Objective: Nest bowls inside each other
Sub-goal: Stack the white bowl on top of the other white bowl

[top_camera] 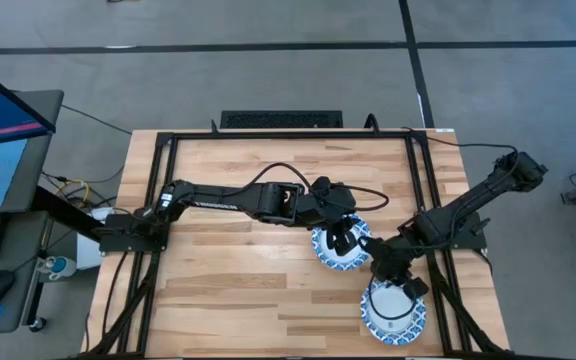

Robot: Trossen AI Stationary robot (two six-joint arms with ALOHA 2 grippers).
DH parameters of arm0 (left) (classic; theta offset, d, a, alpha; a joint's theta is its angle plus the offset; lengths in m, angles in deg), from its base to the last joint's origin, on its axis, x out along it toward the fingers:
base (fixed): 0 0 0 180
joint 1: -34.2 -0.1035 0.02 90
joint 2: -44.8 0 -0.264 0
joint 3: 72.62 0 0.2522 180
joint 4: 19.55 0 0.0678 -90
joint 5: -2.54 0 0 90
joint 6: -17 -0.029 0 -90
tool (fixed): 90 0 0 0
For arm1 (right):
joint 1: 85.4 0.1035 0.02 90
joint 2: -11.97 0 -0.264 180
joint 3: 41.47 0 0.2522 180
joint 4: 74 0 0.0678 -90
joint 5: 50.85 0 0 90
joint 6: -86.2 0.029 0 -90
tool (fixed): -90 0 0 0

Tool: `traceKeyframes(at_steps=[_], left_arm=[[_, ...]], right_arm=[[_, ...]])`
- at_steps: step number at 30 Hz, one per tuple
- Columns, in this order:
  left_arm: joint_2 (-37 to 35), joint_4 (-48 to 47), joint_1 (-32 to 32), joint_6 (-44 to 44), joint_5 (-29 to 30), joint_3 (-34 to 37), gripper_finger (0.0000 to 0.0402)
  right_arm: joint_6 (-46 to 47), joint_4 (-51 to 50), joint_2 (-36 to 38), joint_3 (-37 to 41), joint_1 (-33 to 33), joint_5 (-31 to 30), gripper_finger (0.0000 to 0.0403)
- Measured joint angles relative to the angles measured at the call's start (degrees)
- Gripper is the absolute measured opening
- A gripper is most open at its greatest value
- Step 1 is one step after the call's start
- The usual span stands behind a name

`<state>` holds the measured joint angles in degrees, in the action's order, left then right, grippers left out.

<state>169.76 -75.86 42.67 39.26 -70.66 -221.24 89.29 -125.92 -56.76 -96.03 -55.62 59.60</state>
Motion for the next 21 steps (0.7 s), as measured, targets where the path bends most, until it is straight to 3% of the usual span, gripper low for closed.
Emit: traceKeyframes(at_steps=[6, 13, 17, 21], left_arm=[[0.00, -0.04, 0.00, -0.35, 0.00, 0.01, 0.0107], [0.00, -0.04, 0.02, -0.39, 0.00, 0.02, 0.0107], [0.00, -0.02, 0.02, 0.18, 0.00, 0.01, 0.0107], [0.00, -0.02, 0.04, 0.90, 0.02, 0.01, 0.0107]], right_arm=[[-0.48, -1.85, 0.00, 0.00, -2.12, -0.71, 0.0126], [-0.04, -1.03, 0.00, 0.00, -3.95, -8.48, 0.0222], [8.52, -1.58, 0.00, 0.00, -3.95, -8.44, 0.0266], [11.78, -4.38, 0.00, 0.00, -3.08, -6.85, 0.0278]])
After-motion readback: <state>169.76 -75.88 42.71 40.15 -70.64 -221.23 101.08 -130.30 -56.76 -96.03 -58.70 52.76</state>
